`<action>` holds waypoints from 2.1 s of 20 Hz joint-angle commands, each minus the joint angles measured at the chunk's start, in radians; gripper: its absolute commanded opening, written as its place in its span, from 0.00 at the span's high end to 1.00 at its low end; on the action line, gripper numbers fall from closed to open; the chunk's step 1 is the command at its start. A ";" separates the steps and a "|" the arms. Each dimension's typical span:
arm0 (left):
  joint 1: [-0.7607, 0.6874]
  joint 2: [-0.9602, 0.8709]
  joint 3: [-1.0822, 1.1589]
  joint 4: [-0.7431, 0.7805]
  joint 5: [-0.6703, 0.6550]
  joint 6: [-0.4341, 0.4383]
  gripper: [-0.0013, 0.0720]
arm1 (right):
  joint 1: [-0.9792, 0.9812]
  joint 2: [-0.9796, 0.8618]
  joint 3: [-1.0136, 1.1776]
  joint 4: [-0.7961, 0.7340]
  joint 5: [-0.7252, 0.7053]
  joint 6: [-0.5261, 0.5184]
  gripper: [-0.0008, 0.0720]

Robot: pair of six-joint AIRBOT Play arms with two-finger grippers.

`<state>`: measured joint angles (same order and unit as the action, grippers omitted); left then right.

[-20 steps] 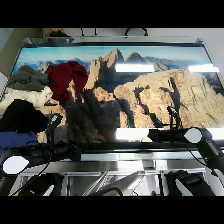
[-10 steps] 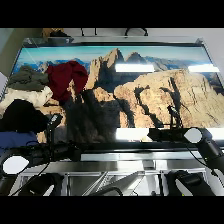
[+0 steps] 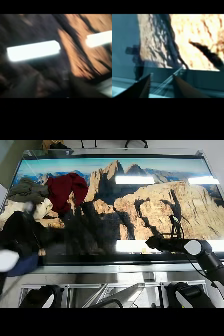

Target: Fold the shirts.

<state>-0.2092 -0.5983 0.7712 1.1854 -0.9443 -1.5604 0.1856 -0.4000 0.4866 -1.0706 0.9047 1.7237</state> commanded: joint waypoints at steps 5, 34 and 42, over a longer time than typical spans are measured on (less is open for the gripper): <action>0.428 -0.730 0.536 -0.001 -0.060 0.076 0.02 | -0.002 -0.046 0.000 -0.030 -0.127 0.000 0.49; -0.229 -0.927 1.096 -0.121 -0.580 0.095 0.97 | -0.118 -0.118 0.212 -0.032 0.135 -0.106 0.49; -0.390 -0.827 0.644 -0.106 -0.460 0.061 0.05 | -0.213 -0.121 0.239 -0.024 0.246 -0.158 0.36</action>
<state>-0.5728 -1.4471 1.5074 1.0767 -1.4216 -1.4921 -0.0109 -0.5194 0.7181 -1.1015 1.1145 1.5959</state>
